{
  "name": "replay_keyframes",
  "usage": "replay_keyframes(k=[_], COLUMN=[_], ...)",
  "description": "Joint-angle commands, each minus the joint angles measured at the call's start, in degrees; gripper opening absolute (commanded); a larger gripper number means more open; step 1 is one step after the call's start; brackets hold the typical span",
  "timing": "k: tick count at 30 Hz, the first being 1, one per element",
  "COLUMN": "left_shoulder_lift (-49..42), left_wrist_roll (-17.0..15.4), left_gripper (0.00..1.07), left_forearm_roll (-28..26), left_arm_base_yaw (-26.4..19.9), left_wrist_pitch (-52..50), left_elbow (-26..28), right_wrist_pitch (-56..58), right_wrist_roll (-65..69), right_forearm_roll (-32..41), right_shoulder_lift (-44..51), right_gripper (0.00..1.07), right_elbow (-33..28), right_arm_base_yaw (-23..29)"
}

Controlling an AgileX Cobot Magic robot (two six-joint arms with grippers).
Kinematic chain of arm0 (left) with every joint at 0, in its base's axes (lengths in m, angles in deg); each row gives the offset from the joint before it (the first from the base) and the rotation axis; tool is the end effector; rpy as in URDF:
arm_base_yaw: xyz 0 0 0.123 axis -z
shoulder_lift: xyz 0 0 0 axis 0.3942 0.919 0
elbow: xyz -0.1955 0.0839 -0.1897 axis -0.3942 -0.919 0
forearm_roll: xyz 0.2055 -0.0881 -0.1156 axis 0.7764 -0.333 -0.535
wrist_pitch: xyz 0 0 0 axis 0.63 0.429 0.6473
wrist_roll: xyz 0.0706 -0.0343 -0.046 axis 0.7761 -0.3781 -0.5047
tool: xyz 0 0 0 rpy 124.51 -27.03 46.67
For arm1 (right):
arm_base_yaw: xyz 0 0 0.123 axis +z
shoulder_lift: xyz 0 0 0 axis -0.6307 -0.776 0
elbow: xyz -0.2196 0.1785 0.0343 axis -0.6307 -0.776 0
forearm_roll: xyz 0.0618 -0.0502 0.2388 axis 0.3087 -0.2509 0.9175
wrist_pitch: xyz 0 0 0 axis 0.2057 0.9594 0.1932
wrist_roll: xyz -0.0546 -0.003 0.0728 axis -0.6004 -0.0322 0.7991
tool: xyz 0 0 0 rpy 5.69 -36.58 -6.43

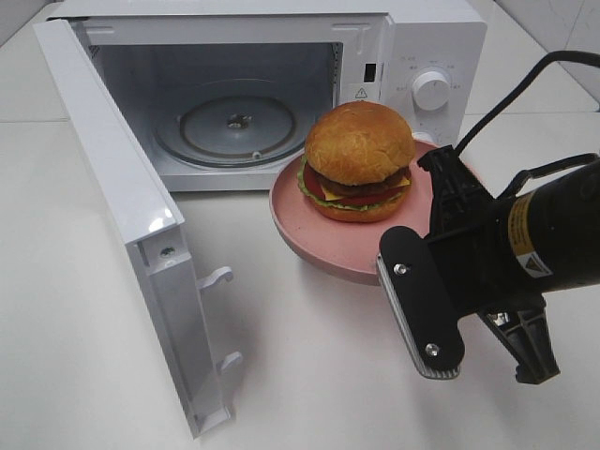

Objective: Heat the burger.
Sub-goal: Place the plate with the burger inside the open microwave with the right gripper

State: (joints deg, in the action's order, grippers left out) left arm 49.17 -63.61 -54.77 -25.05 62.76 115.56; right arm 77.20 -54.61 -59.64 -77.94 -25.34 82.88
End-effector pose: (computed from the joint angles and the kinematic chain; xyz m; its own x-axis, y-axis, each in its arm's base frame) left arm -0.0051 -0.0066 0.2793 -0.4231 0.1109 -0.8993 0.0860 0.9929 0.0820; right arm 0.1847 0.1539 0.2012 0.3975 -0.9171 -0.0315 -0.7467 -0.3033 -0.5921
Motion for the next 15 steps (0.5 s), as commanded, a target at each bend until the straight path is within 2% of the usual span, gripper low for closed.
replay_keyframes(k=[1,5,10,15], left_shoulder_lift=[-0.4,-0.4,-0.4,-0.4], left_wrist_roll=[-0.2,-0.2,-0.2,-0.2], left_gripper=[1.00,1.00,1.00,1.00], left_forearm_roll=[-0.2,-0.2,-0.2,-0.2], left_arm_base_yaw=[-0.1,-0.1,-0.1,-0.1], left_wrist_pitch=[-0.1,-0.1,-0.1,-0.1], left_elbow=[-0.2,-0.2,-0.2,-0.2], right_wrist_pitch=[-4.6,-4.9,-5.4,-6.8], right_wrist_roll=[-7.3,-12.4,-24.1,-33.4], right_forearm_roll=[2.8,6.2,15.4,21.1], right_shoulder_lift=[0.5,0.5,0.5,0.5], right_gripper=[0.01,0.01,0.01,0.01], right_elbow=[0.3,0.3,0.3,0.3], right_arm_base_yaw=[-2.2,-3.8,-6.7,-7.8])
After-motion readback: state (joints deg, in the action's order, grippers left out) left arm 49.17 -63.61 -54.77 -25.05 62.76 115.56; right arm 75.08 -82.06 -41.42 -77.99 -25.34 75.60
